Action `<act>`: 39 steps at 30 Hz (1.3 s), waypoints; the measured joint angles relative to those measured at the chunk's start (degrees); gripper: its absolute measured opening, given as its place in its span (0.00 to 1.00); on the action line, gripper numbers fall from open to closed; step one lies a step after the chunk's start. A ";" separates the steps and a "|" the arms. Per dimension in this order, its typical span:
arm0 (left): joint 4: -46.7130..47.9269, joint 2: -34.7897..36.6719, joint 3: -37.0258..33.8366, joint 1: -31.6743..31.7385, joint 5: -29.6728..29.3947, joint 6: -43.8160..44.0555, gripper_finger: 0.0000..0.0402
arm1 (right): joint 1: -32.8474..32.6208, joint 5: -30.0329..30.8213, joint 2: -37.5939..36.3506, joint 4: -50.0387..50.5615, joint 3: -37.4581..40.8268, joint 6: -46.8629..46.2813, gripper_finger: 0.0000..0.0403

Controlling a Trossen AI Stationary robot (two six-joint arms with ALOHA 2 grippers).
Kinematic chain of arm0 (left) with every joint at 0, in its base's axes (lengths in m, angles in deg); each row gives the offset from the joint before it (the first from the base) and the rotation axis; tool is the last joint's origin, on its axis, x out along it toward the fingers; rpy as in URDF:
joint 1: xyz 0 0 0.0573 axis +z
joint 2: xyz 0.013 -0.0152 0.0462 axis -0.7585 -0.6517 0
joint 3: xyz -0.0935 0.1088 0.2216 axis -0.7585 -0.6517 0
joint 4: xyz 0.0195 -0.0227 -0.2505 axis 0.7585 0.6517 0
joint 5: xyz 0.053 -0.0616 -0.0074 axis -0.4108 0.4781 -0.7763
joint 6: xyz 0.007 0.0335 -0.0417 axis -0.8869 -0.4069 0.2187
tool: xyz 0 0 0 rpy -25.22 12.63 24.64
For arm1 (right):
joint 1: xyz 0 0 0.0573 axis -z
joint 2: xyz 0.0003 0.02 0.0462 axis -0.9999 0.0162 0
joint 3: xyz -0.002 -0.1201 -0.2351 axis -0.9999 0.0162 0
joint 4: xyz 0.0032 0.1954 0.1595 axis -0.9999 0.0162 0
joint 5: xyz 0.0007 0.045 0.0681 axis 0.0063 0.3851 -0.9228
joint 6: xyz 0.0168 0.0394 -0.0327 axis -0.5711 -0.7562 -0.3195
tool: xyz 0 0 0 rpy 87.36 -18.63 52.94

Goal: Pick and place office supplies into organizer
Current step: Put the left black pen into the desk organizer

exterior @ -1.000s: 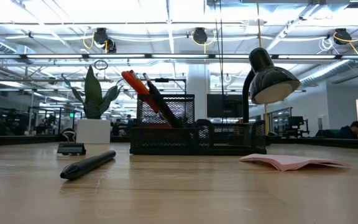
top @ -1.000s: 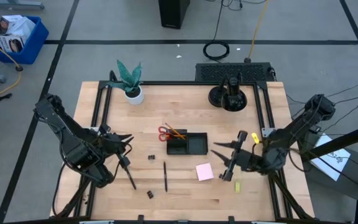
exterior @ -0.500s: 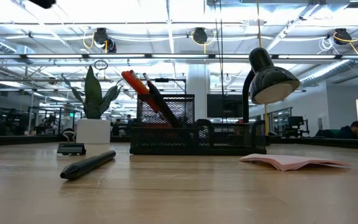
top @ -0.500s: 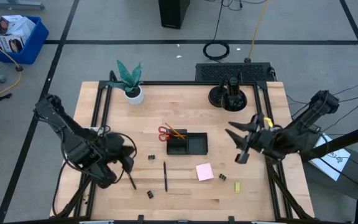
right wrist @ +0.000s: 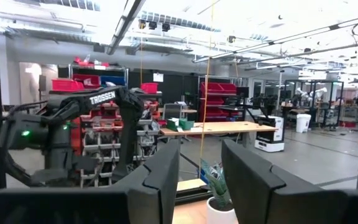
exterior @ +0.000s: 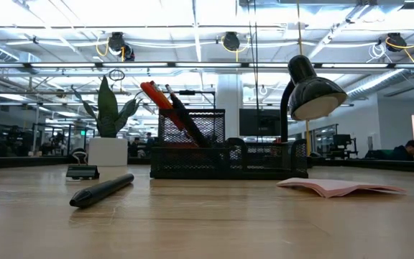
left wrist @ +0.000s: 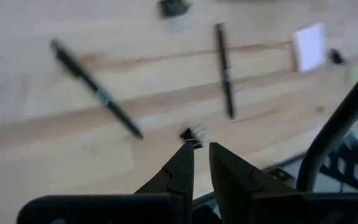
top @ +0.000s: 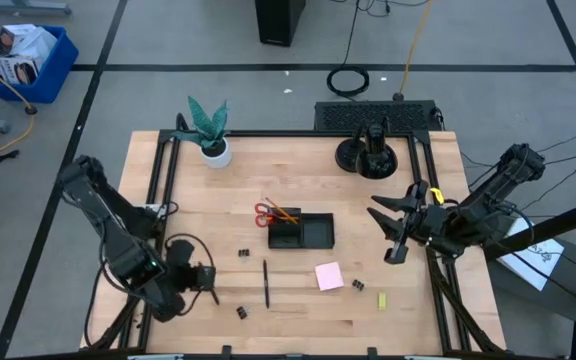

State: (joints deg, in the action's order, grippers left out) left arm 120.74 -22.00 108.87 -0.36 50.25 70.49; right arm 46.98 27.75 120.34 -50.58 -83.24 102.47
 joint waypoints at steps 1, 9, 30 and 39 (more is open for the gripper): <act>-0.10 -1.03 0.00 -0.12 1.15 2.21 0.13 | 0.00 0.00 0.00 0.00 0.00 0.60 0.29; -1.05 -7.92 0.00 0.22 6.45 13.12 0.13 | -0.03 0.00 -0.93 0.02 0.00 3.09 0.29; 3.51 -9.15 0.00 4.35 10.64 14.97 0.13 | -6.05 -0.20 -3.82 0.99 -0.02 8.94 0.29; -3.76 -9.11 -6.24 4.79 11.70 16.76 0.29 | -6.03 -0.17 -3.85 0.88 -0.02 9.00 0.29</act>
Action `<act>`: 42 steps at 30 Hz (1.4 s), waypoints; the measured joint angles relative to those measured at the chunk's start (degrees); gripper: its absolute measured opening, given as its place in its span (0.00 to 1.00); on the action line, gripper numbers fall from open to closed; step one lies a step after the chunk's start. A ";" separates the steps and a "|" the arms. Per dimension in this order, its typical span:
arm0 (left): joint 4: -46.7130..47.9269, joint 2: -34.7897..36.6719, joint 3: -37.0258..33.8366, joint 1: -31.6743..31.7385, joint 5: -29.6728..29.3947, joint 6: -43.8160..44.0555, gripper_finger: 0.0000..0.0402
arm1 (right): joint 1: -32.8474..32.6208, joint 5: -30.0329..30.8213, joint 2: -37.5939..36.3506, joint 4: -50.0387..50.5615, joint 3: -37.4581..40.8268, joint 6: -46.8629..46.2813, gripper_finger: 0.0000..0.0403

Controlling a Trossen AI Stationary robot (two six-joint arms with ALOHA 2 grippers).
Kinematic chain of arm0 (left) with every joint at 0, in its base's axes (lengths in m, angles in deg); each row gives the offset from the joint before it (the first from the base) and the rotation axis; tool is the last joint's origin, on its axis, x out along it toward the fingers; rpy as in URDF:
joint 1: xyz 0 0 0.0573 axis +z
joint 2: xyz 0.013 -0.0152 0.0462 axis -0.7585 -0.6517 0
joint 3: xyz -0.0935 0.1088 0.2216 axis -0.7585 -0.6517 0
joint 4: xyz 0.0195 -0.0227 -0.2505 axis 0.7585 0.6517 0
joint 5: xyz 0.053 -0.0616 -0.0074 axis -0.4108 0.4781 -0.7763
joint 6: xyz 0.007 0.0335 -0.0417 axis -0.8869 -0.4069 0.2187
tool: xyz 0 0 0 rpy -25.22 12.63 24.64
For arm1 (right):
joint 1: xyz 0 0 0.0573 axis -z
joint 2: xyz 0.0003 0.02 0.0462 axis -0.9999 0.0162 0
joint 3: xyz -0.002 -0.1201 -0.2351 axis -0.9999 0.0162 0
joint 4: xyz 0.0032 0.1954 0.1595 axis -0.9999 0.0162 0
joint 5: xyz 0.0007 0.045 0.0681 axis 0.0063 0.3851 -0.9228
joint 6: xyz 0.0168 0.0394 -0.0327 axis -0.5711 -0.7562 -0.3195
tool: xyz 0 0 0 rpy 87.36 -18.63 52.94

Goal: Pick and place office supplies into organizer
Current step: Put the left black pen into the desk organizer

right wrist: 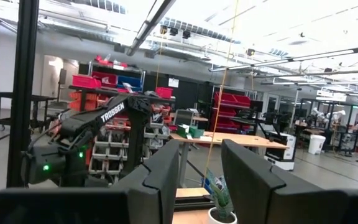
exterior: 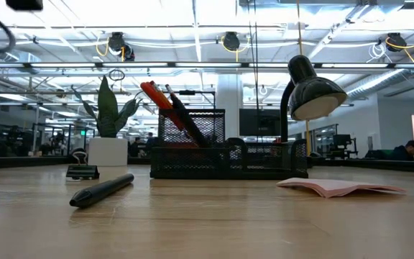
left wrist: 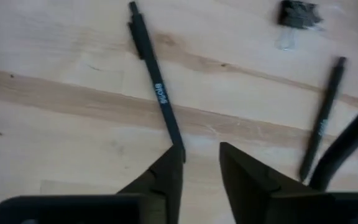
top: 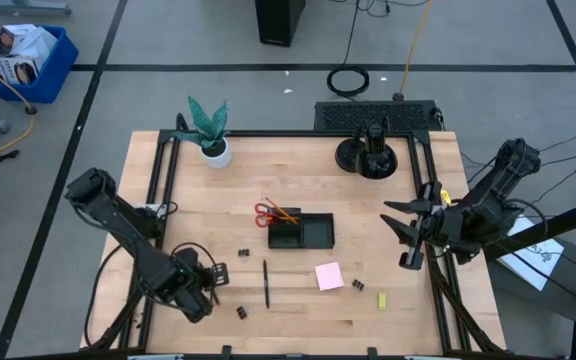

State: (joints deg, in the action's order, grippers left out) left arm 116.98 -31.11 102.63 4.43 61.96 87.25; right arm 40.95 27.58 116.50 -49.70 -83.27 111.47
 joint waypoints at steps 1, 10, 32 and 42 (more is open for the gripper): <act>-0.70 0.00 -0.88 0.22 0.63 0.48 0.32 | 0.00 0.02 0.00 0.02 0.00 0.16 0.29; -3.16 0.00 -6.00 2.32 2.64 0.78 0.46 | 0.00 0.10 0.00 -0.01 0.00 0.55 0.29; -12.58 0.00 -12.80 4.50 5.41 1.06 0.49 | 0.00 0.16 0.00 0.00 0.00 1.01 0.29; -12.70 0.00 -14.04 4.97 6.52 1.06 0.49 | 0.00 0.17 0.00 0.02 0.00 1.01 0.29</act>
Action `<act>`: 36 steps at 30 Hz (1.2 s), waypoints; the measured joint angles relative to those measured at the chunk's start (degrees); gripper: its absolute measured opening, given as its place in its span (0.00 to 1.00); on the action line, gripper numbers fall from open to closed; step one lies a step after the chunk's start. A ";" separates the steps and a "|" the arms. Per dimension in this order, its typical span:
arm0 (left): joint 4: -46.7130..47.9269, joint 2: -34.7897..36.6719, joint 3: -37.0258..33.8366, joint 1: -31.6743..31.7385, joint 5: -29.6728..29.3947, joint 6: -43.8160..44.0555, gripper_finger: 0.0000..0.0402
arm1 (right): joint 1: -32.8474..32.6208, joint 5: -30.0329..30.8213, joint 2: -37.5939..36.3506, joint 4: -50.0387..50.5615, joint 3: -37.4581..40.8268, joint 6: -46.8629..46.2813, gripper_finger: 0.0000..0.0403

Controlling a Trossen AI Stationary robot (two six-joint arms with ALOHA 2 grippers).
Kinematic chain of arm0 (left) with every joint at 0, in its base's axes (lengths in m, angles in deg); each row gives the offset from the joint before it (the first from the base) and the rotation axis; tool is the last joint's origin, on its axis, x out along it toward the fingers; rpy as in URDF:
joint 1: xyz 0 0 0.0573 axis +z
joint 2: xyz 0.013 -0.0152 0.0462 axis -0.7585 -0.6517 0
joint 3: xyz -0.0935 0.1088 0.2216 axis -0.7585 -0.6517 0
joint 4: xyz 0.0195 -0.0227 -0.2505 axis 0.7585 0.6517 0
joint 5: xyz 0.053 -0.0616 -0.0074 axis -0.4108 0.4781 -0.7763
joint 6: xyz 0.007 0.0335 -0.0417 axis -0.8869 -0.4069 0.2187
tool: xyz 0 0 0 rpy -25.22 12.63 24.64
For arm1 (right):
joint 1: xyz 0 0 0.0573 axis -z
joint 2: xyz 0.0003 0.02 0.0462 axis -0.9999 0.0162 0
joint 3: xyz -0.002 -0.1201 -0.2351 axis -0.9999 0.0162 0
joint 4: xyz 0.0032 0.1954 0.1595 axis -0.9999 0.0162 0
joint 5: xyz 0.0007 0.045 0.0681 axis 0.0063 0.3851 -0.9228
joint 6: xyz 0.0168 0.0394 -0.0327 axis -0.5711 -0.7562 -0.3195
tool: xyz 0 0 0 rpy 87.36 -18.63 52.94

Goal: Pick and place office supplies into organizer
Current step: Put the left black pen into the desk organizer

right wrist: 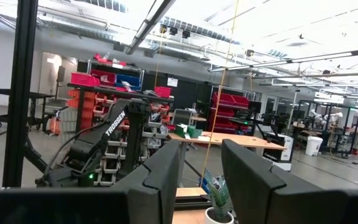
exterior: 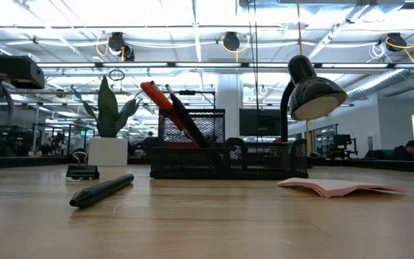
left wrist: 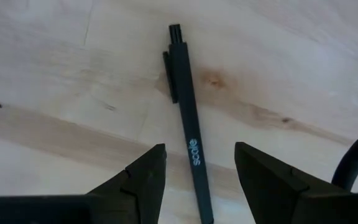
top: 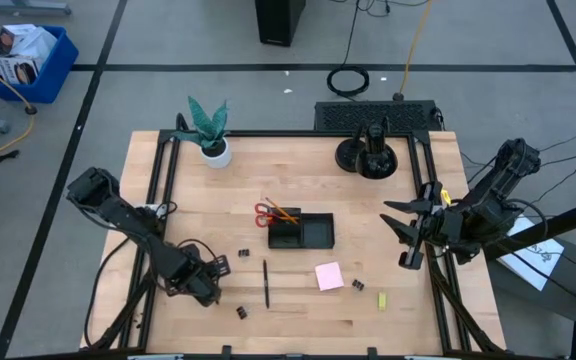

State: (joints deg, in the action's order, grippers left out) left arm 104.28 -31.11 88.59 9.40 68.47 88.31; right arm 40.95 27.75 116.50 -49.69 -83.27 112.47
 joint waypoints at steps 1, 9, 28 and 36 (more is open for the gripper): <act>-0.04 0.00 -0.08 0.01 0.29 0.00 0.49 | 0.00 0.00 0.00 0.00 0.00 0.03 0.29; -0.04 -0.18 -0.44 0.11 1.32 0.13 0.49 | 0.00 -0.01 0.00 -0.02 0.00 0.24 0.29; -4.33 -5.48 -1.19 0.49 1.75 -0.02 0.49 | 0.00 0.00 0.02 -0.02 0.00 0.51 0.29; -3.34 -4.89 -1.26 1.57 2.12 -0.10 0.49 | 0.00 -0.01 0.02 -0.02 0.00 0.44 0.29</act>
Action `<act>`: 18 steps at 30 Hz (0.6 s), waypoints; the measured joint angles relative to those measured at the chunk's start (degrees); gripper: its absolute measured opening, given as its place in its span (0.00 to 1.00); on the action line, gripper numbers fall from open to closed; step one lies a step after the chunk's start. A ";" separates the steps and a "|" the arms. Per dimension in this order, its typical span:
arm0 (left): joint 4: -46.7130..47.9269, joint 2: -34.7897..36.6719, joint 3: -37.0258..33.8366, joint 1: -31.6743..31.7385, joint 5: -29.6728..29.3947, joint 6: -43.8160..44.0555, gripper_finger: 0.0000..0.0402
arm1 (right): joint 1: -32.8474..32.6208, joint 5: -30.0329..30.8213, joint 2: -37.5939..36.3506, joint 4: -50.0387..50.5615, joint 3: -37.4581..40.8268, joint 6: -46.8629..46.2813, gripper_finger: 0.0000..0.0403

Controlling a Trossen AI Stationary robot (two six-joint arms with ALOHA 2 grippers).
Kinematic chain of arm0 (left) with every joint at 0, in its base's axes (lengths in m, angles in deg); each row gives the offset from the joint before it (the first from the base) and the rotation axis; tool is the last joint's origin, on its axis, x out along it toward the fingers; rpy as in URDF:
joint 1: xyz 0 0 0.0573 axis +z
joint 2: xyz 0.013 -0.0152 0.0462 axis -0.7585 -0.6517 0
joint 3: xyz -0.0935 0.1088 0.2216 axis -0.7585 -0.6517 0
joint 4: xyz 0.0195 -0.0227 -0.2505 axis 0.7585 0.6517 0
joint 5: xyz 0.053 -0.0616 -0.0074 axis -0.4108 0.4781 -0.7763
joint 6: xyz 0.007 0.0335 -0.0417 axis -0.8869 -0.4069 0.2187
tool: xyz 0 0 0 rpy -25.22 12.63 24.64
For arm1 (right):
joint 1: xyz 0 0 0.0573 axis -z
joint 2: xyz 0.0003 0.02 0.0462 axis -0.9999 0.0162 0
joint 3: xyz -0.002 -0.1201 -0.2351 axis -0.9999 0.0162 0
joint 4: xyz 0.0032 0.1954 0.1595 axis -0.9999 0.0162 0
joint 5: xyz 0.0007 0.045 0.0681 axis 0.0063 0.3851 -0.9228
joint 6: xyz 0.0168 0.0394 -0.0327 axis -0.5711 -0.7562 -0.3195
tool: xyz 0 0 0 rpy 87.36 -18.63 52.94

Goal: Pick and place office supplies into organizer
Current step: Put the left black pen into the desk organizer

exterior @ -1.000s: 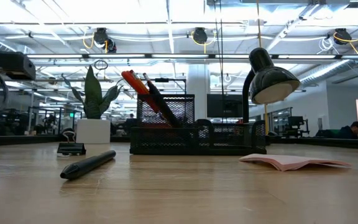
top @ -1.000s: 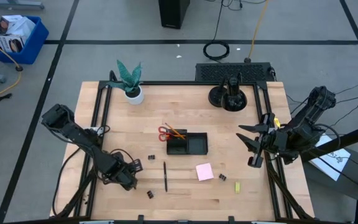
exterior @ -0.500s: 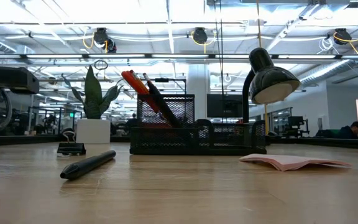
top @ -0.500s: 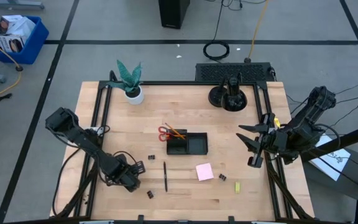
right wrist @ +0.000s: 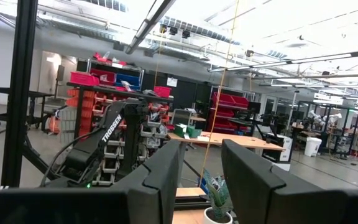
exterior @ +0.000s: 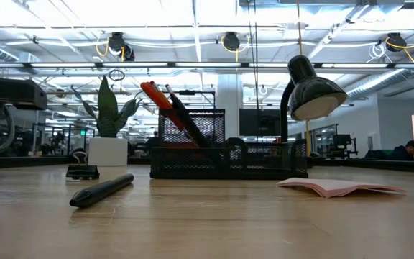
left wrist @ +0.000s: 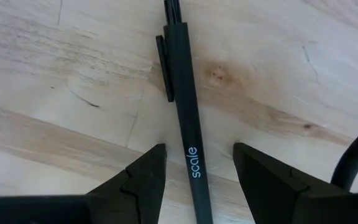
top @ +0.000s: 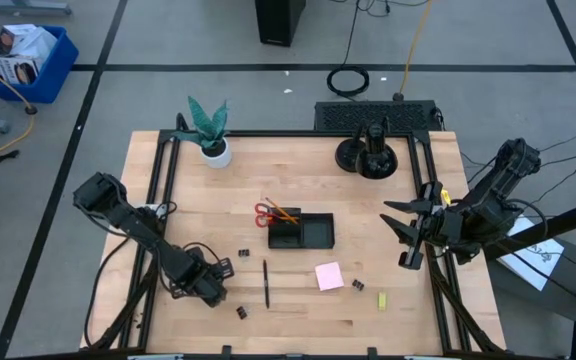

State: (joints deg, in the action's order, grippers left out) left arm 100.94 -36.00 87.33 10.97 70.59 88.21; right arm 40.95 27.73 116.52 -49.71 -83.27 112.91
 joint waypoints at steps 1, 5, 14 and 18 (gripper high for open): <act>0.34 0.14 -0.02 0.10 0.05 -0.12 0.49 | 0.00 0.01 0.00 0.00 0.00 -0.02 0.29; 3.44 0.69 -0.12 0.23 -0.77 -0.07 0.49 | 0.00 0.01 0.00 0.00 0.00 -0.02 0.29; 4.60 0.74 -0.12 0.94 -1.04 -0.39 0.49 | 0.00 0.01 -0.04 -0.02 0.02 0.00 0.29; 4.79 0.76 -0.12 1.48 -1.02 -0.85 0.49 | 0.00 0.01 -0.07 -0.02 0.02 0.02 0.29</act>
State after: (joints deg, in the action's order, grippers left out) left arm 105.73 -35.24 87.21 12.45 69.57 87.36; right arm 40.95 27.75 116.45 -49.73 -83.24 112.93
